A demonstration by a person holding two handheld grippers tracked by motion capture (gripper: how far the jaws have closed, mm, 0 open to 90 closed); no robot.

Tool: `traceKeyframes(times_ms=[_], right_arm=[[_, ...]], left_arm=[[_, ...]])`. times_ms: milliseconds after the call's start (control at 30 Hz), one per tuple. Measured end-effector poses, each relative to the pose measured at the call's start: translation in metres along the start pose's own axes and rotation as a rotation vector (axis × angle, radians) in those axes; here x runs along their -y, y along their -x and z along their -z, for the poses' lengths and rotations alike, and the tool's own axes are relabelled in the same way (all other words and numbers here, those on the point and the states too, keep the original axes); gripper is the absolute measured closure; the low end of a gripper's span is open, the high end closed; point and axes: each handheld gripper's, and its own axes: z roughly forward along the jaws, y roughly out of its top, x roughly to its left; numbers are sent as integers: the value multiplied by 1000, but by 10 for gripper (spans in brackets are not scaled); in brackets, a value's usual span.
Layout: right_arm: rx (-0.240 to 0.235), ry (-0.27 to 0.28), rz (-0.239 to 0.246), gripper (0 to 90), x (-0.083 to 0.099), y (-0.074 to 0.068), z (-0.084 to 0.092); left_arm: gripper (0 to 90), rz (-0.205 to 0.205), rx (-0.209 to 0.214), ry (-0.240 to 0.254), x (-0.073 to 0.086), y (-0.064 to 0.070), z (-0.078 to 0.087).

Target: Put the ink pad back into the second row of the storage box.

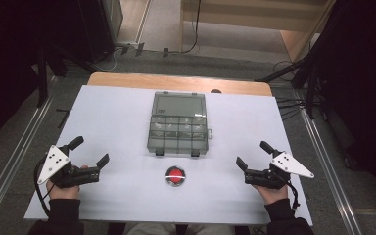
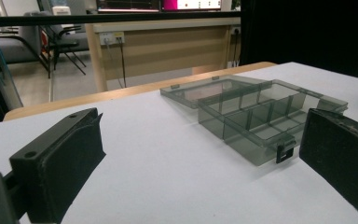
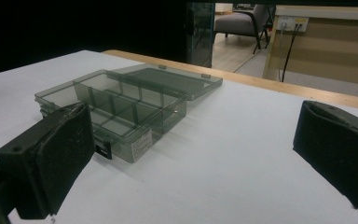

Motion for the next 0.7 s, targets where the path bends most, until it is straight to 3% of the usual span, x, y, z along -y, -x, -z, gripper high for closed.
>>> traceKeyframes(times_ms=[467, 700], right_arm=[[-2, -52, 15, 0, 2, 1, -7], [-46, -99, 31, 0, 4, -5, -12]], left_arm=[[0, 3, -30, -11, 2, -1, 8], [0, -4, -31, -13, 2, -1, 7]])
